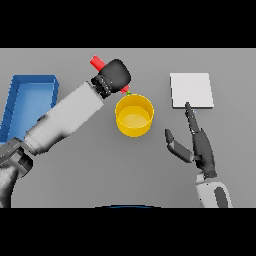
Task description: Pick up the red beaker and tilt it to pour out 1 green nut into yellow bowl. Pick up the yellow bowl and place it on the metallic measuring scale.
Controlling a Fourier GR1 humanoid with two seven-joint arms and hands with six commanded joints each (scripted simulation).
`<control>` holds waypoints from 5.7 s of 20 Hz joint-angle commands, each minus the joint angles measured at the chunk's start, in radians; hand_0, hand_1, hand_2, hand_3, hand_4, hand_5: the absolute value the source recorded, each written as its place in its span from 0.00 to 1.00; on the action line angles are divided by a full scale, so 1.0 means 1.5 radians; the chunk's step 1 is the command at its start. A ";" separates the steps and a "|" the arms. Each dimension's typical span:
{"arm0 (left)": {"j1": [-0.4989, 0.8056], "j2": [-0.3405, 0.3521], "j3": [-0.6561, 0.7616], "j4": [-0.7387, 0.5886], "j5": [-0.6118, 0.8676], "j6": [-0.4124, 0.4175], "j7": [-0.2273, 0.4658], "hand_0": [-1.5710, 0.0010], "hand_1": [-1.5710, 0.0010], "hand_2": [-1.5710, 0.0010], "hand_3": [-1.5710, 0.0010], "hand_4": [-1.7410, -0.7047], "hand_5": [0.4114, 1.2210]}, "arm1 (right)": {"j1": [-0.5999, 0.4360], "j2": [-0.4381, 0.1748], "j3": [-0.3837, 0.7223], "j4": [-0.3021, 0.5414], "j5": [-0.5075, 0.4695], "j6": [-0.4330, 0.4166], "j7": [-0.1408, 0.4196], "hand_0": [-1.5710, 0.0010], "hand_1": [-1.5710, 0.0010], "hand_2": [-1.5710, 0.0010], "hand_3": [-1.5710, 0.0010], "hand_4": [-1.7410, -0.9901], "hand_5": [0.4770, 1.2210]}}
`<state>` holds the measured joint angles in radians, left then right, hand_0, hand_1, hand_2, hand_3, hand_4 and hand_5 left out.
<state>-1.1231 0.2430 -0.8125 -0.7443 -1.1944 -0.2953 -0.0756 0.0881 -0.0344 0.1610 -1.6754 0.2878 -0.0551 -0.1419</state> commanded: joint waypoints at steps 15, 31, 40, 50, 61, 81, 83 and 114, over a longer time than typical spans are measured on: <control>-0.058 -0.040 -0.136 0.038 -0.167 0.024 -0.023 0.00 0.00 0.00 0.00 0.01 1.00 | -0.005 0.009 -0.001 0.004 0.010 -0.018 -0.004 1.00 1.00 1.00 1.00 0.89 0.27; -0.250 -0.008 -0.002 0.168 -0.133 0.041 -0.083 0.00 0.00 0.00 0.28 0.01 1.00 | -0.005 0.008 0.009 -0.001 0.035 -0.028 0.000 1.00 1.00 1.00 1.00 0.96 0.27; -0.275 0.123 0.319 0.307 0.100 0.067 0.056 0.00 0.00 0.00 0.07 0.00 1.00 | -0.020 0.024 0.007 0.013 0.012 -0.023 -0.002 1.00 1.00 1.00 1.00 0.98 0.26; -0.050 0.225 0.559 0.271 0.341 0.220 0.182 0.00 0.00 0.00 0.07 0.00 1.00 | -0.015 0.015 0.012 0.014 0.023 -0.025 -0.007 1.00 1.00 1.00 1.00 0.92 0.23; 0.268 0.167 0.623 -0.087 0.497 0.271 0.324 0.00 0.00 0.00 0.08 0.00 1.00 | -0.005 0.003 0.014 0.008 0.038 -0.026 -0.001 1.00 1.00 1.00 1.00 0.96 0.23; 0.471 0.131 0.586 -0.316 0.514 0.234 0.409 0.51 0.59 0.58 0.61 0.79 0.33 | -0.002 0.004 0.005 0.013 0.018 -0.023 -0.024 1.00 1.00 1.00 1.00 0.98 0.21; 0.467 0.143 0.575 -0.303 0.503 0.216 0.401 0.69 0.74 0.73 0.75 0.85 0.30 | 0.003 0.004 0.008 0.008 0.023 -0.025 -0.026 1.00 1.00 1.00 1.00 0.97 0.22; 0.462 0.149 0.569 -0.280 0.500 0.220 0.342 1.00 1.00 1.00 1.00 0.96 0.35 | -0.474 -0.225 0.316 0.283 0.375 0.309 -0.031 1.00 1.00 1.00 1.00 0.69 0.33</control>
<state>-0.4304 0.4660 0.0414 -1.1639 -0.4445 0.0352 0.4403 -0.6234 -0.3716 0.6346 -1.2507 0.8498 0.4075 -0.1873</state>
